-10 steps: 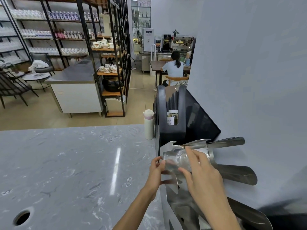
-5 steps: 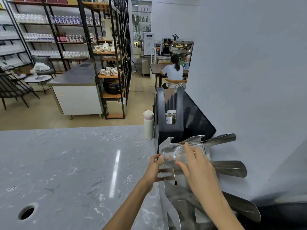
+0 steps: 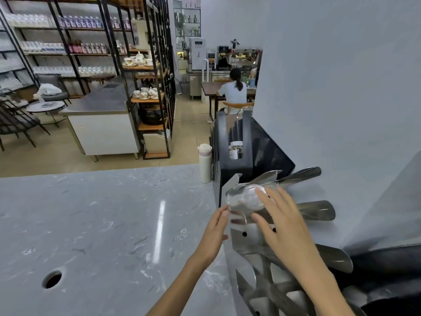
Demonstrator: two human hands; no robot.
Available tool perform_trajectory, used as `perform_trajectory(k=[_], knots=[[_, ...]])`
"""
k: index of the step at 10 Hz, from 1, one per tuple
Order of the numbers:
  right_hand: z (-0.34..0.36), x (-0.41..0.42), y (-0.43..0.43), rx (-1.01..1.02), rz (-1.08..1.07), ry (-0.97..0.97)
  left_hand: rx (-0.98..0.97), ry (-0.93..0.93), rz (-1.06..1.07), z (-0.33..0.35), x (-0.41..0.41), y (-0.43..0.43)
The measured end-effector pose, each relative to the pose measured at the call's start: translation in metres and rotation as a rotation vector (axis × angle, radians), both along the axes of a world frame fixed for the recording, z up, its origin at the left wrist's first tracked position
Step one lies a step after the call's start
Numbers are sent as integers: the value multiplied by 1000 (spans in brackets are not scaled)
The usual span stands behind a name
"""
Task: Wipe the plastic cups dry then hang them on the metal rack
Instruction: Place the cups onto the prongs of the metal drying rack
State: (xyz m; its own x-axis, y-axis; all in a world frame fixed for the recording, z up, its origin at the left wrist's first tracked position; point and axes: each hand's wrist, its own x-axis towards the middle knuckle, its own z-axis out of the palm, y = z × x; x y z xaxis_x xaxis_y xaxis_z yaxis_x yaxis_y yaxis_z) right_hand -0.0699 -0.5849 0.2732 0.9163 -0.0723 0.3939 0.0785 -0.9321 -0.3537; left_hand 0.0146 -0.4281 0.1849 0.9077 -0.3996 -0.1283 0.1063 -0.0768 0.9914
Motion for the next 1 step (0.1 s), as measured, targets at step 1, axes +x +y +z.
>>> perform_trajectory(k=[1], knots=[[13, -11, 18, 212, 44, -101, 48, -196, 125, 10, -13, 25]])
